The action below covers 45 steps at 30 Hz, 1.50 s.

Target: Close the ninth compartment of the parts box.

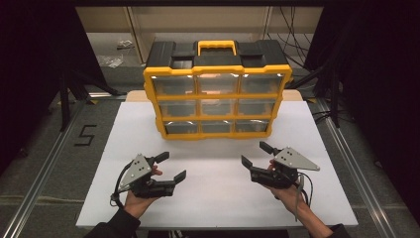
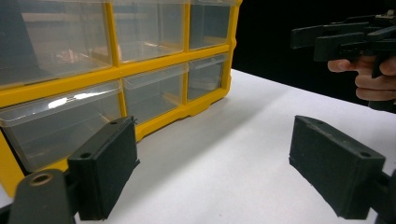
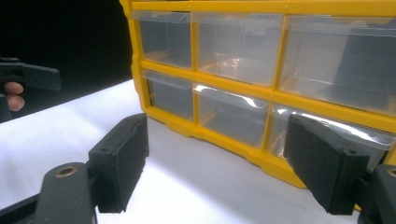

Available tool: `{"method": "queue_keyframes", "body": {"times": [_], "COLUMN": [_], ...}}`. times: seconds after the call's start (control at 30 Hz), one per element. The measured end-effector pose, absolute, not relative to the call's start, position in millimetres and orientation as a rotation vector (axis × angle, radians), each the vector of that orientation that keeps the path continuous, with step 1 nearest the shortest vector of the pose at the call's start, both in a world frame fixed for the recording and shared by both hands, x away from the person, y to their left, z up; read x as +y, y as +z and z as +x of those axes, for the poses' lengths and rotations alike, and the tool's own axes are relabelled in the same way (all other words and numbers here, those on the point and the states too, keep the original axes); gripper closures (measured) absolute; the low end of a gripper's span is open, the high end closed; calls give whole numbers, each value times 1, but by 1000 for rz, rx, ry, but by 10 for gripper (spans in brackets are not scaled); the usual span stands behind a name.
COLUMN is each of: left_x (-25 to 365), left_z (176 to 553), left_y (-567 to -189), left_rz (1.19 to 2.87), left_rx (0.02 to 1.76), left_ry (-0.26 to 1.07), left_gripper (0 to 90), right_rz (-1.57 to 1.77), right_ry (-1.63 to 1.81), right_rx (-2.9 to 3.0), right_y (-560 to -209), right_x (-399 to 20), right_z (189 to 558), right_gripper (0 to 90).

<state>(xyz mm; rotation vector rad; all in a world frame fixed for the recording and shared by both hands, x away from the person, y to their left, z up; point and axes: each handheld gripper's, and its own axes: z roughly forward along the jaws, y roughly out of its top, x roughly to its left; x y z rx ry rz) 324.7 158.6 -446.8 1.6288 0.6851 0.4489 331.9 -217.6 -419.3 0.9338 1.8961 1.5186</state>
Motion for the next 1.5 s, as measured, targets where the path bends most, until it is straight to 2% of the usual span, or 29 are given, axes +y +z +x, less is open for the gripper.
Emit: {"method": "queue_keyframes", "body": {"times": [1.5], "left_x": [160], "left_z": [325], "left_y": [-446], "left_rz": [1607], "left_rx": [682], "left_ry": [426], "left_gripper": [143], "right_rz": [944], "right_ry": [1487], "right_rx": [1886], "right_y": [-427], "right_x": [-230], "right_z": [321], "right_gripper": [197]}}
